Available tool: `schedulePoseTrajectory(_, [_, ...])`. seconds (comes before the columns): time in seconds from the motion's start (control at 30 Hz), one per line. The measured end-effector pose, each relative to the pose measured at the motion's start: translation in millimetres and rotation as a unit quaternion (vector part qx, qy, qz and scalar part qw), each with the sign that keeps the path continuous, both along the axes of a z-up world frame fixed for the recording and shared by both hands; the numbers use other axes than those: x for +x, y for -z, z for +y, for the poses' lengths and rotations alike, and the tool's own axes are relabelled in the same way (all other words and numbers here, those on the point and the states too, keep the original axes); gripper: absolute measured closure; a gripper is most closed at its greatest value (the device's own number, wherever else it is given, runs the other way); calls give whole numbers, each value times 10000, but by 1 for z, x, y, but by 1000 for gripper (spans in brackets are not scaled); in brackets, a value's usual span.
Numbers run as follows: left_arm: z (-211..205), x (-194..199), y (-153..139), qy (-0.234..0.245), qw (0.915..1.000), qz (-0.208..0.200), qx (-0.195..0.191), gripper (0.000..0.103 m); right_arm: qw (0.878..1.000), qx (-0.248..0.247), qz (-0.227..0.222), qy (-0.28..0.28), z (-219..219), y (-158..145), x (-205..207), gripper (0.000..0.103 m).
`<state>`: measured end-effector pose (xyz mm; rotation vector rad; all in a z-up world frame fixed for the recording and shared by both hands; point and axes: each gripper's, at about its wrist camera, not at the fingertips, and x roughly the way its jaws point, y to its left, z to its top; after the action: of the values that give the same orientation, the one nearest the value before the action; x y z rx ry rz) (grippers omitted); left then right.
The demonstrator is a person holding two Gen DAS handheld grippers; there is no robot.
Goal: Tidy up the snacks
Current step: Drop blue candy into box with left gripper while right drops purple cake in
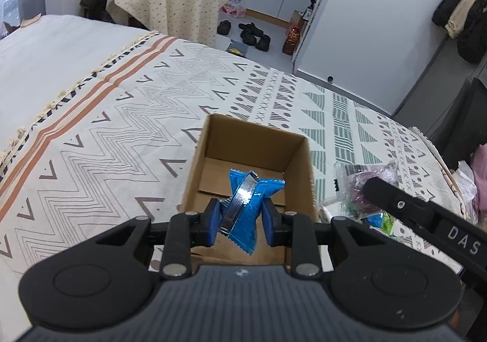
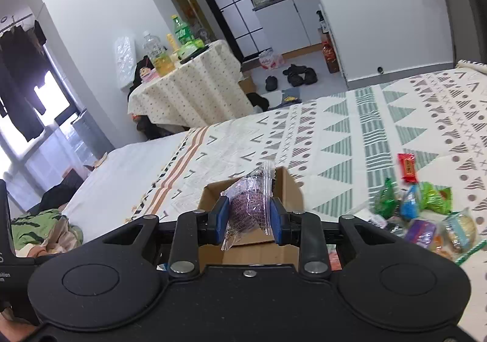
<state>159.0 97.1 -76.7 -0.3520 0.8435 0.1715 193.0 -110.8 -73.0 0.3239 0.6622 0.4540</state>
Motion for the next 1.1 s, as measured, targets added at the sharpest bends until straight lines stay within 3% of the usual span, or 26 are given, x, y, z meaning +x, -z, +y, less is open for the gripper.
schedulePoseTrajectory(0.37, [13,16,24,-13,9998,70,-172,71,9996,-175,207,-75,27,15,15,74])
schedulePoseTrajectory(0.5, [15,23,32,-17,9993,330,-161,66,9994,-203,244,-110,32,21,18,74])
schedulePoseTrajectory(0.63, [15,22,31,-120,9990,419,47,38,9995,26,270,-188,30,22,20,69])
schedulePoseTrajectory(0.7, [13,21,30,-151,9985,485,188,29,9994,77,268,-224,26,21,20,49])
schedulePoseTrajectory(0.9, [0,15,24,-179,9974,593,379,21,9998,4,188,71,3,17,9,19])
schedulePoseTrajectory(1.1, [-19,7,12,-174,9983,454,332,4,9994,-235,100,250,-27,12,-3,11])
